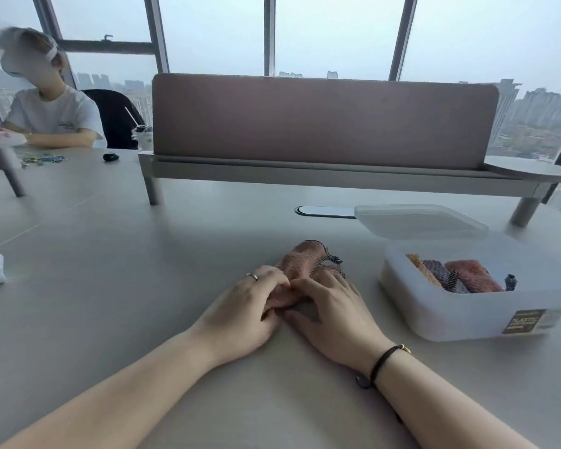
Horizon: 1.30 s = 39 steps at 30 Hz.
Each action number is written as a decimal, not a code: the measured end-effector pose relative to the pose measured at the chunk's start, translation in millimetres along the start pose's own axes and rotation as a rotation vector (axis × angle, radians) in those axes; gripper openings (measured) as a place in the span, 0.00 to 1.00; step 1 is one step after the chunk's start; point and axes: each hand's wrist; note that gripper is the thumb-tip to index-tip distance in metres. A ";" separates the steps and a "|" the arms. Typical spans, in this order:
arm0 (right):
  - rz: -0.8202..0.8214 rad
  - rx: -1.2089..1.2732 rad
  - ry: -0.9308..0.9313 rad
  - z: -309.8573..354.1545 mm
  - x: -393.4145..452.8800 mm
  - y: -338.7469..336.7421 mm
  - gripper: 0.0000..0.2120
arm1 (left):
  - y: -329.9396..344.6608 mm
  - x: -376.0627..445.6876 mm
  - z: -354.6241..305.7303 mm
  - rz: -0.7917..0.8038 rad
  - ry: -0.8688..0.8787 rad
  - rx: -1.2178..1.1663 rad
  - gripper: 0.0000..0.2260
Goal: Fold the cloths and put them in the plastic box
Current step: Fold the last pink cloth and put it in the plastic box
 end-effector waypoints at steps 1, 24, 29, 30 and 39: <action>-0.019 -0.014 0.012 -1.7 0.1 0.8 0.20 | -0.3 -0.1 3.3 -0.013 0.027 0.066 0.21; -0.253 0.540 0.209 41.6 -11.9 -82.3 0.12 | -88.5 15.2 -68.6 -0.176 0.266 0.082 0.13; -0.149 0.699 0.190 38.4 -14.4 -110.8 0.12 | -111.7 9.0 -80.1 0.022 0.052 -0.273 0.15; -0.115 0.741 0.187 35.4 -16.4 -115.7 0.12 | -113.7 5.4 -82.5 0.054 0.020 -0.345 0.14; 0.132 0.694 0.051 4.1 -44.3 -141.2 0.03 | -149.8 -11.1 -108.7 0.145 -0.245 -0.689 0.20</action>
Point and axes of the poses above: each hand's wrist, its own x-axis towards the middle knuckle, its own y-axis out of the palm, z = x × y, and after that the axes turned 8 degrees about -x, right-handed
